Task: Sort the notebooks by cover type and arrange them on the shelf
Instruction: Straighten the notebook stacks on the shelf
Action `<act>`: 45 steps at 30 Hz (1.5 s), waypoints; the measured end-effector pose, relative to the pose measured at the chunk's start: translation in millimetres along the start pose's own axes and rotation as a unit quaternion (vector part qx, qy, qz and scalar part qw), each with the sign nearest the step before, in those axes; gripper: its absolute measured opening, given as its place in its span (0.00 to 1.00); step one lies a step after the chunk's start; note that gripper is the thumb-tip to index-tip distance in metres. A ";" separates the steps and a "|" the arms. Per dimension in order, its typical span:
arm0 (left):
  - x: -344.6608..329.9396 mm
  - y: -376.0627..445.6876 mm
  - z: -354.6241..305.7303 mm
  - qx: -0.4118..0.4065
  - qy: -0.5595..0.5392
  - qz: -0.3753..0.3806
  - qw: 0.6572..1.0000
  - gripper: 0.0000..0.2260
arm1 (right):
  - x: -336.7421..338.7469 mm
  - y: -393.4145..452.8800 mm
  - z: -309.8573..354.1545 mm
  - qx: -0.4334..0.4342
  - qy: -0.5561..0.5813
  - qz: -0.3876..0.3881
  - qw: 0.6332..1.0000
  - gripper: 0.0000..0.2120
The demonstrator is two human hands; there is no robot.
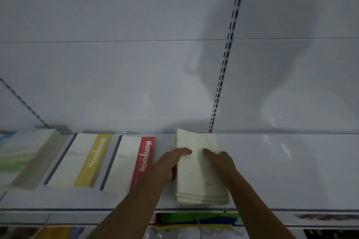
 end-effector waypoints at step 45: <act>12.0 -47.5 -57.7 -0.430 0.180 0.152 0.872 0.49 | 13.2 -67.5 60.6 0.338 0.225 0.053 0.912 0.49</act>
Point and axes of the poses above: each hand's wrist, its own y-axis towards the middle knuckle, its own x-axis out of the back of the hand, z = x × y, the point moved 9 cm from there along y, towards the middle knuckle, and after that the axes turned 1 degree about -z, right-handed, at the moved point
